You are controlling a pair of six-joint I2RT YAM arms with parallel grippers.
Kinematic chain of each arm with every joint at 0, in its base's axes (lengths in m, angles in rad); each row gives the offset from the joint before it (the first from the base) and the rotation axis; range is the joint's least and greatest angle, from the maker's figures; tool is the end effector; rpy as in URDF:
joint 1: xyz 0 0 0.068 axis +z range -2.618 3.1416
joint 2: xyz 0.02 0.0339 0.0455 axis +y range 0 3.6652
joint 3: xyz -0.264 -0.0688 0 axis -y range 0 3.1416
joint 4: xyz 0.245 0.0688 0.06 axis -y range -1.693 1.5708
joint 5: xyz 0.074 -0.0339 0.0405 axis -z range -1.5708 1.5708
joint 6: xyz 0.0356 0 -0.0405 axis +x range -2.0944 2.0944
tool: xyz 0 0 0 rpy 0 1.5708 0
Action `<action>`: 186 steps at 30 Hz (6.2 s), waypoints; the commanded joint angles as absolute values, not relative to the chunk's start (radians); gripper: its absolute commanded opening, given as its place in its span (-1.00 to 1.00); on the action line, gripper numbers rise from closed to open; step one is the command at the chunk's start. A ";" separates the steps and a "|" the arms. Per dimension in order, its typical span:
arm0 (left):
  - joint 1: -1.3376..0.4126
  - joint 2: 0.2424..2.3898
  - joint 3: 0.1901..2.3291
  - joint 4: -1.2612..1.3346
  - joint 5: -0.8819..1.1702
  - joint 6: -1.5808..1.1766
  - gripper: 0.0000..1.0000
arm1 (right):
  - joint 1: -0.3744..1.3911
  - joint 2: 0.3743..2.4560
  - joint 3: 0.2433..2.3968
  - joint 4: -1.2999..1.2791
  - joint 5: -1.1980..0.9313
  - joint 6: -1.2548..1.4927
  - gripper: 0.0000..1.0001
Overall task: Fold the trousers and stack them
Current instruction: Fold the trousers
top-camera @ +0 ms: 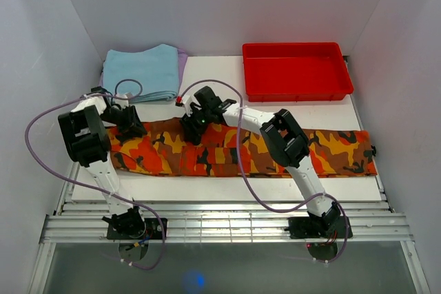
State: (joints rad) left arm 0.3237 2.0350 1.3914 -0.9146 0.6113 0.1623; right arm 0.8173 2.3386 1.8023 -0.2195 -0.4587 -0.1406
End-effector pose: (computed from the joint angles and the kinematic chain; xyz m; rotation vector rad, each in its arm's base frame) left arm 0.3587 0.0988 0.1474 -0.2245 2.8465 -0.8702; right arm 0.3455 0.3913 0.1572 -1.3094 2.0013 0.8650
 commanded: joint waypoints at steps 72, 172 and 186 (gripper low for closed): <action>0.360 1.747 1.304 -0.769 0.634 0.153 0.16 | -0.641 1.723 1.181 -0.857 -0.242 -0.475 -0.84; 0.328 1.434 1.103 -0.877 0.716 0.282 0.42 | 0.056 1.641 1.286 -0.915 -0.537 -0.391 0.15; 0.383 1.586 1.100 -0.850 0.657 0.183 0.46 | -0.124 1.721 1.028 -0.717 -0.566 -0.301 0.25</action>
State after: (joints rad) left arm 0.3595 1.5715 1.0874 -0.8532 0.6556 0.1982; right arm -0.1230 1.6886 1.0531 -0.7998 -0.5377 -0.3359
